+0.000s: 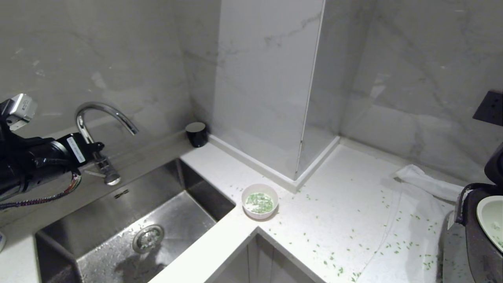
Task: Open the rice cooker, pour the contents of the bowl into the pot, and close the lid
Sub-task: Pour the water from the bowl into the rice cooker
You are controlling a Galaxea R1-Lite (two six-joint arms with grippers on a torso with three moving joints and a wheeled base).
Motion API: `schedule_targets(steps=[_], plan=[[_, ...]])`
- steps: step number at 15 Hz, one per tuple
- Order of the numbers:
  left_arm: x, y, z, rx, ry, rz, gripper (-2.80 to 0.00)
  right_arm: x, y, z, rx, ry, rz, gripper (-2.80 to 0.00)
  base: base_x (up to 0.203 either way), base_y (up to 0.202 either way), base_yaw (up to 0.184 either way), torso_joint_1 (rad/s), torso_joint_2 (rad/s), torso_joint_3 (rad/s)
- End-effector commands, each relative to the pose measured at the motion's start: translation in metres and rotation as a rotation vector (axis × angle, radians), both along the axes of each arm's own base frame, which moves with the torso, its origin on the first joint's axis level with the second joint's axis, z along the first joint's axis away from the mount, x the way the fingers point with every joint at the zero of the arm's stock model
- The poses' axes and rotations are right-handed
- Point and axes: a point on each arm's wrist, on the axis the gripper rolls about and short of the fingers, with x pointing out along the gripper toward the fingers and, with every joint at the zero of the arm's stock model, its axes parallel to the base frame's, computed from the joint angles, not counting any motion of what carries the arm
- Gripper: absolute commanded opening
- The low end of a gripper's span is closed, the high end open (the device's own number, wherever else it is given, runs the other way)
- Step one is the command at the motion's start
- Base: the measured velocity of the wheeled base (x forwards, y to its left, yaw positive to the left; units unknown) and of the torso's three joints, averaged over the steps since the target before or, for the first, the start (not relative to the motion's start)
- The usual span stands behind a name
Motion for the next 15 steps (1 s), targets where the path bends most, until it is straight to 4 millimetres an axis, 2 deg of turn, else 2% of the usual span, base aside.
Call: schedule_targets(steps=[1, 8, 12, 15], plan=[[-0.048, -0.008, 0.003, 0.049, -0.183, -0.047, -2.80, 0.000, 0.000, 0.000, -0.001, 0.000, 0.001, -2.80, 0.000, 0.000, 0.000, 0.000, 0.00, 0.000], [-0.146, -0.005, 0.007, 0.231, -0.485, -0.052, -2.80, 0.000, 0.000, 0.000, -0.001, -0.001, 0.001, -2.80, 0.000, 0.000, 0.000, 0.000, 0.00, 0.000], [-0.200, -0.003, -0.006, 0.351, -0.553, -0.001, -2.80, 0.000, 0.000, 0.000, -0.001, -0.001, 0.001, -2.80, 0.000, 0.000, 0.000, 0.000, 0.00, 0.000], [-0.225, -0.003, -0.028, 0.391, -0.592, 0.012, -2.80, 0.000, 0.000, 0.000, -0.001, 0.000, 0.001, -2.80, 0.000, 0.000, 0.000, 0.000, 0.00, 0.000]])
